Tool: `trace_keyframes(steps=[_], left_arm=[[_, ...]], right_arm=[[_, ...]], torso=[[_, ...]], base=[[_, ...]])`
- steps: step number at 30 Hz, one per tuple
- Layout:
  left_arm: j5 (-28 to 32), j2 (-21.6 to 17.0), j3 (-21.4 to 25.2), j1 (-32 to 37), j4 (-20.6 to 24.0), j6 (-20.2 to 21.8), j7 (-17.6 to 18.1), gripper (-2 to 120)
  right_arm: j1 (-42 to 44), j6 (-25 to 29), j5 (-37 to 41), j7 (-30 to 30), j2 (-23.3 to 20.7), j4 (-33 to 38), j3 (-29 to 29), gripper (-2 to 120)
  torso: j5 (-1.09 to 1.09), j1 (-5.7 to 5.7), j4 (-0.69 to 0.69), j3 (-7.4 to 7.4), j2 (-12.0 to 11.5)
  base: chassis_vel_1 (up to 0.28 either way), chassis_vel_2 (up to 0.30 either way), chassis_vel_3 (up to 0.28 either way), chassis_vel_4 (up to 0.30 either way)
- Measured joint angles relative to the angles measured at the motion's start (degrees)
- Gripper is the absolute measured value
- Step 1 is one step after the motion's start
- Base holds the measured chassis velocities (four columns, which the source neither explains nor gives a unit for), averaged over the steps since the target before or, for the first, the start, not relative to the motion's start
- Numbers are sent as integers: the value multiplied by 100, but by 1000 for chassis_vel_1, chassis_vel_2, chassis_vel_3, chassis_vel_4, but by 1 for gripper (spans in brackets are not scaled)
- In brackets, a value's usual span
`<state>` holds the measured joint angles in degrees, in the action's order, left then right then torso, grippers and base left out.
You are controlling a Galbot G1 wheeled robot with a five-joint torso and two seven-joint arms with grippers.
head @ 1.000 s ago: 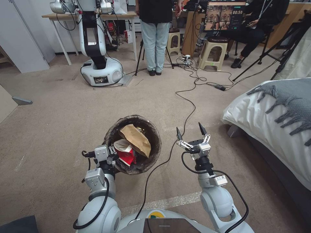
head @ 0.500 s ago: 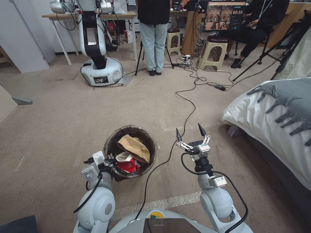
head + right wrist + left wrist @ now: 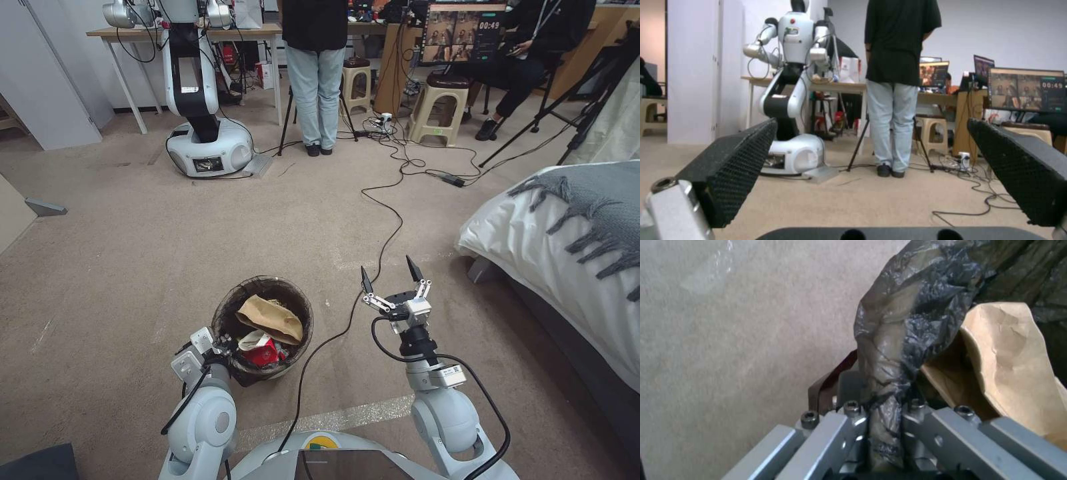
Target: Pick up the trash bin, then pick up the garbage from the floor and place it into the trash bin.
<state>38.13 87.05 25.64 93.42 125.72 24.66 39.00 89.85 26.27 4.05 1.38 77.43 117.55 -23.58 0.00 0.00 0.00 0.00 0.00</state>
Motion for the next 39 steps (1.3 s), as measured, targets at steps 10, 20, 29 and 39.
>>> trace_keyframes(steps=[10,20,29,39], left_arm=[[210,8,12,-31,-108,-58,30,35],[181,23,-34,-45,-35,-63,-2,72],[-410,5,-57,15,254,-253,-484,99],[-3550,-103,-234,528,588,-1443,-2207,100]], right_arm=[[1,30,-9,40,14,-18,13,100],[-9,51,-7,50,16,-41,6,100],[-18,89,-7,44,28,-64,6,100],[101,-19,-204,-426,138,-78,28,100]], torso=[[0,0,-1,0,0],[0,0,0,0,0],[0,0,-1,0,0],[1,0,0,0,0]], base=[[0,0,0,0],[0,0,0,0],[0,0,0,0],[0,0,0,0]])
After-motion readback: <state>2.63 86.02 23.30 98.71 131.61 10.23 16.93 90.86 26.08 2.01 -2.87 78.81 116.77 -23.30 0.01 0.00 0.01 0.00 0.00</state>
